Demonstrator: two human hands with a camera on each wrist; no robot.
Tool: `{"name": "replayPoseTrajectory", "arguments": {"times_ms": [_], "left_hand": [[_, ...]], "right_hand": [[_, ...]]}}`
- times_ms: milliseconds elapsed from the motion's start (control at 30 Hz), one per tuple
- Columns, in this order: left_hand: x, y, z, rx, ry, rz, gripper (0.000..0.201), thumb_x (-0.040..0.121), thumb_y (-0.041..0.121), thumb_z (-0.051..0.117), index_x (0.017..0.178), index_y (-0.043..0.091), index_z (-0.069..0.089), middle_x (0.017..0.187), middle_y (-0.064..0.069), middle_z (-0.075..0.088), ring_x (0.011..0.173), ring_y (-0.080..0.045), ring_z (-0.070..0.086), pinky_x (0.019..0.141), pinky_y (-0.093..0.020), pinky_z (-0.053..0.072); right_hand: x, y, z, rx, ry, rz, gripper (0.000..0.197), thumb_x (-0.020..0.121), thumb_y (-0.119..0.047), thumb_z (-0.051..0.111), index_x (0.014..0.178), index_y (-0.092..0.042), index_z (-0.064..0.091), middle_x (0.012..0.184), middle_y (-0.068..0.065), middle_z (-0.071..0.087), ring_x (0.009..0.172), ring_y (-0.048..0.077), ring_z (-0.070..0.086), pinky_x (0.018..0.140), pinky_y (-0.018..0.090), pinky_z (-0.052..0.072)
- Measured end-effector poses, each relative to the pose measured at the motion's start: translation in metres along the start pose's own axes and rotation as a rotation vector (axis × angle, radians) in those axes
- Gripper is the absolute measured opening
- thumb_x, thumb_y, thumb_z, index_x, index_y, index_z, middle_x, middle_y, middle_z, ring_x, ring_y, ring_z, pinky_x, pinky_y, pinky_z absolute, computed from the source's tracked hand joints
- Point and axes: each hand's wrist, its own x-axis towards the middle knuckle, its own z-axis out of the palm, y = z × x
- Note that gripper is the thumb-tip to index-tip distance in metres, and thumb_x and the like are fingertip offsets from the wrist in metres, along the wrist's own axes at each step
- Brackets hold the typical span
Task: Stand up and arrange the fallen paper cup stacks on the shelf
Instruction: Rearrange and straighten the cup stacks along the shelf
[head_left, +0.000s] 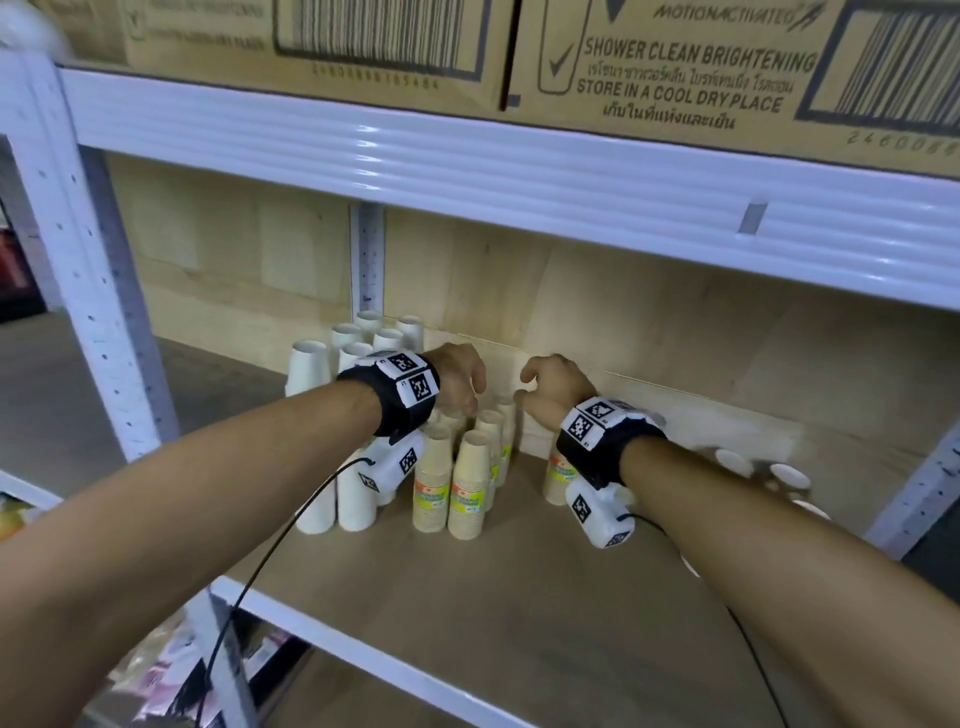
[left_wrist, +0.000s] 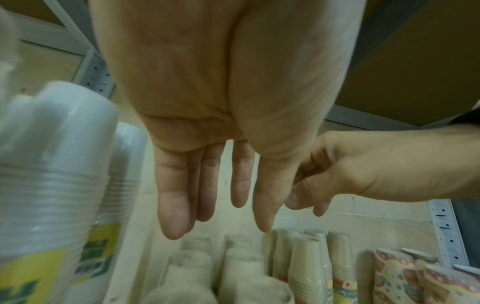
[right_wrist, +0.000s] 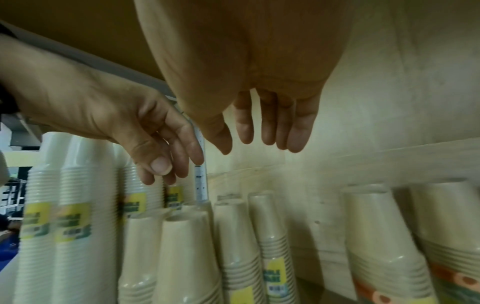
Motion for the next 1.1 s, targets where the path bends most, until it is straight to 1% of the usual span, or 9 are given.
{"name": "replayPoseTrajectory", "arguments": {"times_ms": [167,333,400,500,567,800,933,1033,1100], "left_hand": [[-0.014,-0.013,0.007,0.057,-0.048,0.005,0.033,0.08,0.013,0.072,0.113,0.015,0.07,0.118,-0.003,0.061,0.102,-0.022,0.06,0.071,-0.025,0.046],[-0.017,-0.021,0.019,0.064,-0.086,0.038,0.029,0.081,0.013,0.073,0.111,0.012,0.073,0.111,-0.005,0.068,0.09,-0.016,0.059,0.063,-0.021,0.043],[-0.016,-0.025,0.023,0.041,-0.102,0.032,0.028,0.081,0.012,0.073,0.109,0.013,0.073,0.11,-0.006,0.069,0.09,-0.017,0.059,0.062,-0.02,0.044],[-0.014,-0.031,0.031,0.032,-0.109,0.028,0.025,0.079,0.011,0.073,0.104,0.013,0.074,0.109,-0.007,0.071,0.098,-0.022,0.064,0.081,-0.031,0.054],[-0.014,-0.034,0.035,0.039,-0.096,0.039,0.024,0.079,0.01,0.073,0.103,0.011,0.072,0.107,-0.008,0.07,0.099,-0.024,0.064,0.085,-0.036,0.054],[-0.012,-0.037,0.037,0.038,-0.081,0.051,0.02,0.079,0.01,0.074,0.099,0.01,0.072,0.102,-0.008,0.07,0.096,-0.025,0.064,0.086,-0.038,0.055],[-0.009,-0.033,0.035,0.054,-0.112,0.071,0.016,0.078,0.01,0.074,0.094,0.012,0.072,0.099,-0.005,0.071,0.094,-0.023,0.065,0.078,-0.032,0.054],[-0.006,-0.024,0.031,0.051,-0.129,0.083,0.021,0.08,0.009,0.073,0.1,0.008,0.072,0.104,-0.007,0.069,0.093,-0.021,0.062,0.074,-0.028,0.048],[-0.003,-0.014,0.03,0.054,-0.149,0.103,0.026,0.08,0.009,0.074,0.106,0.007,0.073,0.105,-0.007,0.069,0.092,-0.021,0.062,0.074,-0.028,0.05]], "right_hand": [[-0.013,-0.022,0.02,0.018,-0.118,-0.028,0.018,0.078,-0.035,0.066,0.095,-0.028,0.066,0.103,0.003,0.066,0.099,0.027,0.063,0.083,0.031,0.052],[-0.023,-0.034,0.034,0.08,-0.219,-0.087,0.019,0.073,-0.042,0.072,0.074,-0.024,0.064,0.088,0.002,0.069,0.086,0.023,0.065,0.078,0.035,0.054],[-0.025,-0.035,0.04,0.082,-0.235,-0.095,0.02,0.073,-0.041,0.074,0.079,-0.025,0.065,0.091,0.001,0.07,0.087,0.021,0.064,0.077,0.032,0.053],[-0.024,-0.035,0.049,0.087,-0.249,-0.109,0.016,0.075,-0.03,0.072,0.084,-0.017,0.071,0.084,0.001,0.068,0.083,0.022,0.063,0.072,0.03,0.052],[-0.024,-0.036,0.053,0.071,-0.254,-0.115,0.013,0.076,-0.022,0.069,0.084,-0.013,0.072,0.083,0.005,0.068,0.08,0.023,0.063,0.069,0.03,0.051],[-0.019,-0.035,0.057,0.049,-0.25,-0.121,0.01,0.074,-0.016,0.067,0.077,-0.008,0.071,0.079,0.009,0.068,0.073,0.021,0.058,0.064,0.03,0.048],[-0.019,-0.031,0.054,0.047,-0.258,-0.138,0.011,0.074,-0.019,0.069,0.078,-0.008,0.072,0.08,0.009,0.068,0.077,0.022,0.061,0.067,0.032,0.05],[-0.022,-0.024,0.046,0.048,-0.276,-0.15,0.015,0.074,-0.021,0.072,0.083,-0.009,0.073,0.086,0.008,0.071,0.083,0.022,0.064,0.073,0.034,0.055],[-0.026,-0.018,0.037,0.064,-0.28,-0.157,0.018,0.076,-0.02,0.073,0.091,-0.011,0.075,0.09,0.006,0.072,0.084,0.018,0.065,0.072,0.029,0.054]]}}
